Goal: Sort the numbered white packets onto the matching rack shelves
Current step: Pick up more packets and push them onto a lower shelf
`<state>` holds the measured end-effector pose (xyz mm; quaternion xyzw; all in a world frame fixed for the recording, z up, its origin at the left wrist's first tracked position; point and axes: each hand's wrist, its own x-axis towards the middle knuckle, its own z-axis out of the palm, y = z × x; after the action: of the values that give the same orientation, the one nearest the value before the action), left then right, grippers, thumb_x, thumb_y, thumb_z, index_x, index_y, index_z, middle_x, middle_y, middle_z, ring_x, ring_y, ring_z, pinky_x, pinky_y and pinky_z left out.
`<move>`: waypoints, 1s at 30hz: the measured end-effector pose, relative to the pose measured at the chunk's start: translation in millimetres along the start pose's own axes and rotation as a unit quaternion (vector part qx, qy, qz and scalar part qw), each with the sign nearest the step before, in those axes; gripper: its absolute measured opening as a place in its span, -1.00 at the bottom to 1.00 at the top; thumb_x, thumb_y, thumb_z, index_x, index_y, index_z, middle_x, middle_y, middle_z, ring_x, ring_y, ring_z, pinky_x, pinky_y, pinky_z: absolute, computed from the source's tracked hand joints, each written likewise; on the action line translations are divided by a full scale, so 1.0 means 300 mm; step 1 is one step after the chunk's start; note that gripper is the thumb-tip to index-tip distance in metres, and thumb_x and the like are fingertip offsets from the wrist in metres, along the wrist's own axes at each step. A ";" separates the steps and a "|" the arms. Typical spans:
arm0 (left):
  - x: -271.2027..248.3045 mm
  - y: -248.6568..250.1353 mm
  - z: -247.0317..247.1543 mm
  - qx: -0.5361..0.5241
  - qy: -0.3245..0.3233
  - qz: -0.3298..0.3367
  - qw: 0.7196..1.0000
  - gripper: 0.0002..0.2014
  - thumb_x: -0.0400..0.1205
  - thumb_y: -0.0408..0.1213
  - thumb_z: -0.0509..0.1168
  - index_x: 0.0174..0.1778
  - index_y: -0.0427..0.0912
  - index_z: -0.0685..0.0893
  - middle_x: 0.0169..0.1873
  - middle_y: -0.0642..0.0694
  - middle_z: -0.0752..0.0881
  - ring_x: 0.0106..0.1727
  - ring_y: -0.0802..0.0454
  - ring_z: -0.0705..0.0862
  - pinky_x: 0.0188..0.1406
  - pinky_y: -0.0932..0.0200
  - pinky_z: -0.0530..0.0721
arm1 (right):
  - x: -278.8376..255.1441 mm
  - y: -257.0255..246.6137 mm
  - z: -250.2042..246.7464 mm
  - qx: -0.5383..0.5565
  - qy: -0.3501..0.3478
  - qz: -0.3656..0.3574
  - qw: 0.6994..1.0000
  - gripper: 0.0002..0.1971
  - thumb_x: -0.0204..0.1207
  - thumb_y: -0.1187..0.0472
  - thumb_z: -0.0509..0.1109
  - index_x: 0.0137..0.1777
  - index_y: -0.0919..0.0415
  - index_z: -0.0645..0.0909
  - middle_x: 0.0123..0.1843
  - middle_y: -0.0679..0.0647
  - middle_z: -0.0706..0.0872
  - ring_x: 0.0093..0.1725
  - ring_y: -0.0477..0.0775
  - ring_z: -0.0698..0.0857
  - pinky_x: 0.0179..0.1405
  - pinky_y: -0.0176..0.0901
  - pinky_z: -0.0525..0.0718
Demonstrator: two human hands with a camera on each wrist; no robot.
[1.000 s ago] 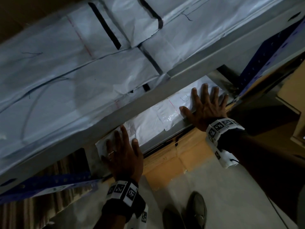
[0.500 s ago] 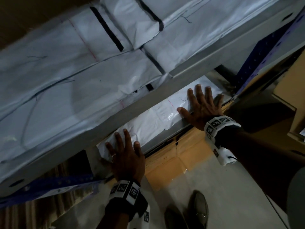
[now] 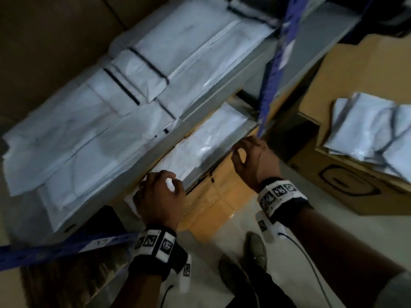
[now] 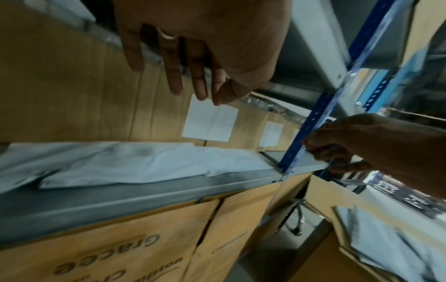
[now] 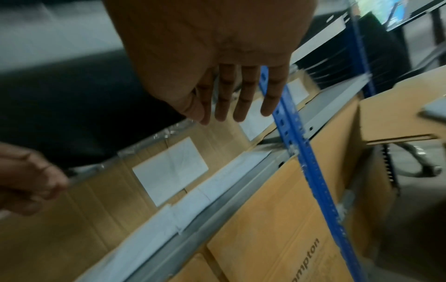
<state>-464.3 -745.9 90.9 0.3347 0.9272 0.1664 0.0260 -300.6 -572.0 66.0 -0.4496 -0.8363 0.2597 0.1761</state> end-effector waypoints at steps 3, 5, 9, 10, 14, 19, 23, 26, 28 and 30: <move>-0.053 0.128 -0.142 -0.063 -0.021 0.040 0.997 -0.93 0.56 -0.15 0.34 -0.10 0.11 0.70 -0.12 0.01 0.76 -0.10 -0.14 0.72 -0.19 -0.09 0.70 | -0.173 -0.029 -0.190 0.066 0.013 0.053 0.996 -0.77 0.56 -0.03 0.28 0.04 -0.03 0.72 0.03 0.00 0.76 -0.05 0.16 0.75 -0.16 -0.03 0.68; -0.097 0.219 -0.236 -0.093 -0.027 0.048 0.994 -0.93 0.57 -0.14 0.34 -0.09 0.11 0.71 -0.15 0.07 0.79 -0.14 -0.08 0.74 -0.24 -0.06 0.72 | -0.290 -0.053 -0.314 0.086 0.026 0.086 0.992 -0.77 0.54 -0.07 0.26 0.02 -0.07 0.71 -0.02 -0.07 0.78 -0.09 0.10 0.77 -0.19 0.00 0.73; -0.194 0.419 -0.404 -0.126 -0.033 0.090 0.987 -0.94 0.60 -0.19 0.37 -0.10 0.05 0.75 -0.23 0.07 0.80 -0.30 0.08 0.66 -0.38 0.12 0.64 | -0.477 -0.080 -0.550 0.086 0.029 0.166 0.982 -0.85 0.57 -0.08 0.32 0.01 -0.15 0.69 -0.06 -0.24 0.78 -0.15 -0.14 0.75 -0.25 -0.10 0.70; -0.216 0.467 -0.435 -0.137 -0.037 0.102 0.984 -0.94 0.61 -0.20 0.38 -0.10 0.05 0.75 -0.25 0.07 0.80 -0.31 0.10 0.65 -0.37 0.11 0.66 | -0.514 -0.075 -0.603 0.080 0.036 0.178 0.980 -0.89 0.59 -0.07 0.34 0.01 -0.16 0.68 -0.07 -0.25 0.77 -0.16 -0.17 0.74 -0.26 -0.12 0.69; -0.271 0.656 -0.517 -0.154 -0.052 0.129 0.978 -0.99 0.62 -0.15 0.37 -0.10 0.07 0.70 -0.28 0.10 0.78 -0.29 0.03 0.72 -0.36 0.05 0.72 | -0.591 -0.014 -0.786 0.090 0.075 0.218 0.969 -0.91 0.63 -0.02 0.39 0.03 -0.15 0.72 -0.12 -0.21 0.79 -0.17 -0.16 0.74 -0.22 -0.08 0.72; -0.320 0.852 -0.533 -0.163 -0.066 0.152 0.973 -0.93 0.59 -0.14 0.35 -0.19 0.02 0.67 -0.35 0.09 0.73 -0.31 -0.01 0.69 -0.36 0.05 0.70 | -0.612 0.105 -0.949 0.116 0.140 0.248 0.951 -0.92 0.63 0.02 0.42 0.03 -0.11 0.73 -0.18 -0.15 0.80 -0.22 -0.16 0.74 -0.22 -0.01 0.76; -0.349 0.985 -0.473 -0.170 -0.081 0.174 0.967 -0.91 0.61 -0.16 0.37 -0.21 0.02 0.70 -0.33 0.03 0.75 -0.29 -0.09 0.69 -0.33 0.05 0.69 | -0.611 0.220 -1.053 0.109 0.180 0.272 0.939 -0.90 0.64 0.02 0.42 0.04 -0.04 0.75 -0.19 -0.11 0.80 -0.20 -0.08 0.77 -0.21 -0.03 0.75; -0.362 1.067 -0.437 -0.175 -0.095 0.200 0.959 -0.94 0.59 -0.15 0.38 -0.19 0.05 0.73 -0.31 0.05 0.76 -0.26 -0.08 0.71 -0.34 0.04 0.70 | -0.631 0.287 -1.094 0.103 0.207 0.318 0.920 -0.92 0.62 0.01 0.43 0.01 -0.09 0.74 -0.19 -0.12 0.80 -0.16 -0.04 0.77 -0.21 -0.10 0.68; -0.359 1.124 -0.413 -0.166 -0.103 0.220 0.956 -0.96 0.59 -0.14 0.40 -0.18 0.07 0.73 -0.32 0.10 0.73 -0.28 -0.02 0.70 -0.36 0.07 0.69 | -0.641 0.327 -1.109 0.113 0.214 0.346 0.907 -0.97 0.61 0.01 0.43 -0.06 -0.18 0.69 -0.22 -0.20 0.75 -0.16 -0.10 0.76 -0.23 -0.17 0.59; -0.351 1.177 -0.386 -0.150 -0.116 0.240 0.952 -0.93 0.59 -0.13 0.41 -0.20 0.09 0.69 -0.34 0.15 0.66 -0.30 0.02 0.67 -0.36 0.07 0.69 | -0.649 0.361 -1.108 0.121 0.214 0.369 0.896 -0.89 0.60 0.00 0.43 -0.10 -0.28 0.63 -0.25 -0.25 0.72 -0.18 -0.14 0.74 -0.21 -0.18 0.56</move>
<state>-185.2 -591.2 308.5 0.5568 0.7743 0.2650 0.1421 50.4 -594.6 256.9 -0.7455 -0.5148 0.3031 0.2955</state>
